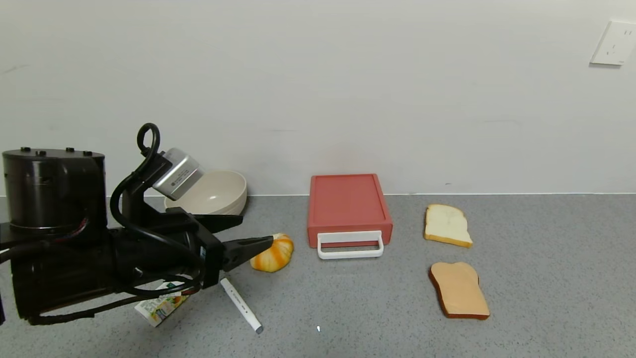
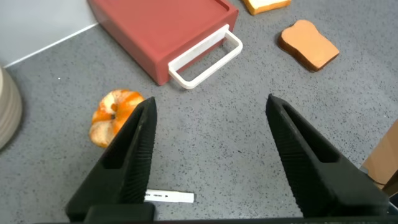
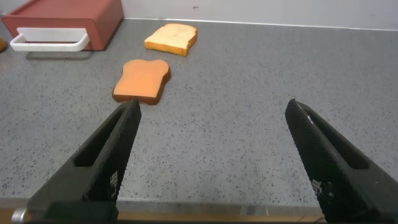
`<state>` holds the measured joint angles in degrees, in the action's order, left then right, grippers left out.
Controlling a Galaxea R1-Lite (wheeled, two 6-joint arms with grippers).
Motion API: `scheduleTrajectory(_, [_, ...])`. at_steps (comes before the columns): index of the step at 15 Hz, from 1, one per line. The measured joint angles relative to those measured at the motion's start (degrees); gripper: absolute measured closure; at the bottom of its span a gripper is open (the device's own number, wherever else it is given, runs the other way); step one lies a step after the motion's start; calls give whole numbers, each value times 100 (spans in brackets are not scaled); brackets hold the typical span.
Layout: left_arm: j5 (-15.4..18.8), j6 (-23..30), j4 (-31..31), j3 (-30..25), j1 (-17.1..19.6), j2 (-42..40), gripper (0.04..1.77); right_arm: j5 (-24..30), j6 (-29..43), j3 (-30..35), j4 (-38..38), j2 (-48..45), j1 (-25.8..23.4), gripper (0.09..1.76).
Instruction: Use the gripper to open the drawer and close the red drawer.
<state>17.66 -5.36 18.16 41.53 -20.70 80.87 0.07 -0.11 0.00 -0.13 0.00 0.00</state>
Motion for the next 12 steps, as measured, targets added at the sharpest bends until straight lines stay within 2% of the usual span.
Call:
scheduleTrajectory(4, [2, -22, 728, -544, 157, -321, 34, 0, 6, 0, 0, 0, 0, 14])
scheduleTrajectory(7, [-63, -52, 798, -926, 194, -761, 26, 2, 9, 0, 0, 0, 0, 14])
scheduleTrajectory(12, [-802, -108, 575, -1367, 262, -1702, 18, 0, 6, 0, 0, 0, 0, 14])
